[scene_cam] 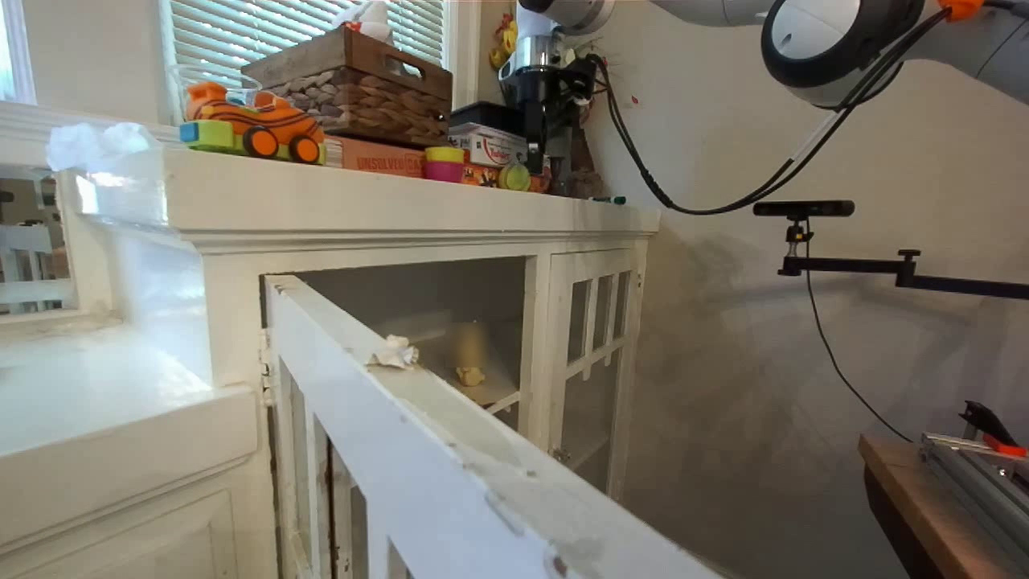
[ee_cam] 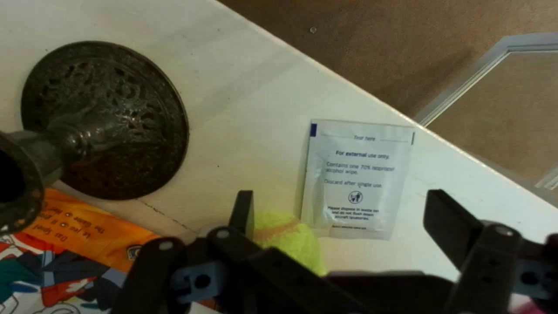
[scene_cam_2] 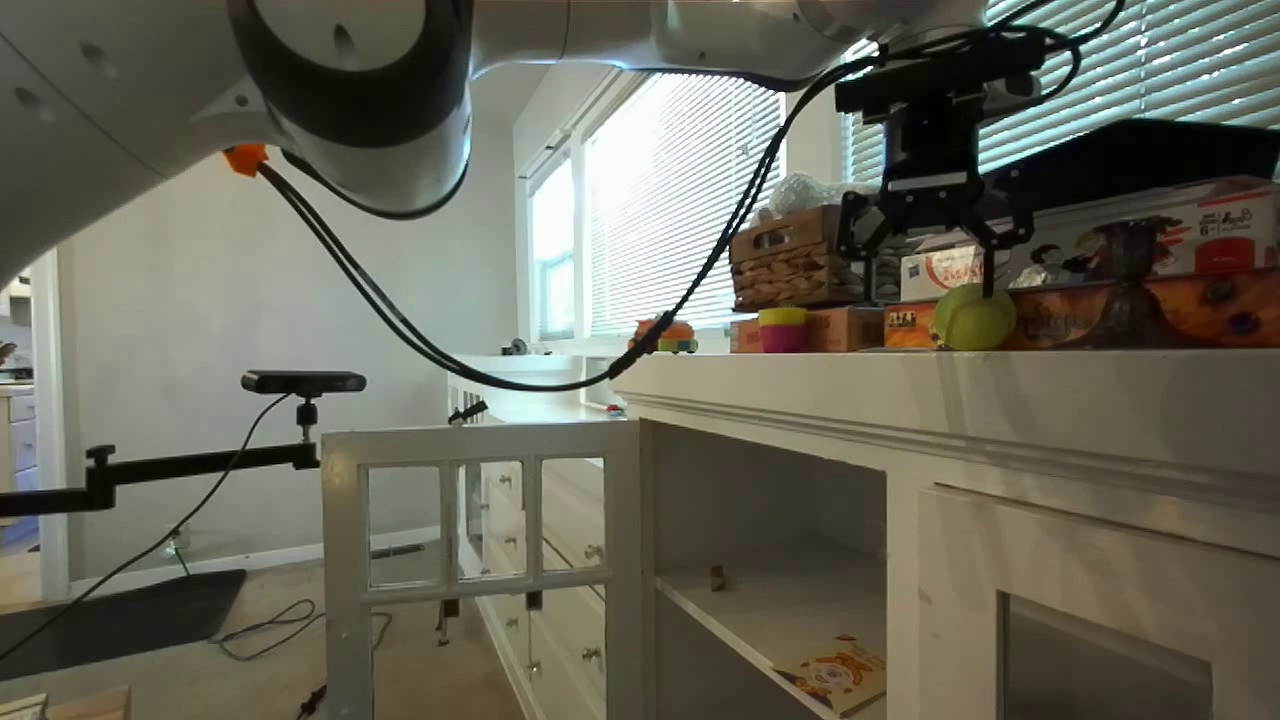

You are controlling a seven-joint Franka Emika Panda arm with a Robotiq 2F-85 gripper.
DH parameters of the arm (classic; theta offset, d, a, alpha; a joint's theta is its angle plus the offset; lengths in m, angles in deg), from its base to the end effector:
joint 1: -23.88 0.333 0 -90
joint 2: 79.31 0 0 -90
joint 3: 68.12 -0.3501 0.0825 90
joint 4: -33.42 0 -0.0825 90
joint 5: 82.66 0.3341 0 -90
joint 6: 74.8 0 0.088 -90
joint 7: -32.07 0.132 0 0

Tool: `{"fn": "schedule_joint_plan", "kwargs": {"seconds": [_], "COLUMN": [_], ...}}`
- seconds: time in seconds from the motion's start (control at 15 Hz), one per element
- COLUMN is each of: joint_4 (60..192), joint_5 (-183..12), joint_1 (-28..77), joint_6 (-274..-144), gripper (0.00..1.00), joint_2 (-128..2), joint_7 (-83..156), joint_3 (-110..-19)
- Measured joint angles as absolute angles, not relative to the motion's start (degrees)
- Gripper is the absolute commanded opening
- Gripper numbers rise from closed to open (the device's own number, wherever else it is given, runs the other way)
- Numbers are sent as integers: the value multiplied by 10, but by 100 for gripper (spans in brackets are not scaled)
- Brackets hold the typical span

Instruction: Remove the marker and green ball from the black tray and put them on the cabinet top

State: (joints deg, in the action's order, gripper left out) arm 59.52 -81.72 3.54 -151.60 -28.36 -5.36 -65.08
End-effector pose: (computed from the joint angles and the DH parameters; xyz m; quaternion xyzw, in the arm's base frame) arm 0.6685 -0.2629 0.5126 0.9909 0.1338 -0.0079 0.0100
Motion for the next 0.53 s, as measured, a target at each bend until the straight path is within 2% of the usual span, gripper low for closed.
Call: {"fn": "schedule_joint_plan", "kwargs": {"seconds": [0.53], "joint_4": [593], "joint_5": [-830], "joint_1": [47], "joint_6": [-1486], "gripper": [100], "joint_2": [-307], "joint_7": [-54], "joint_3": [-646]}}
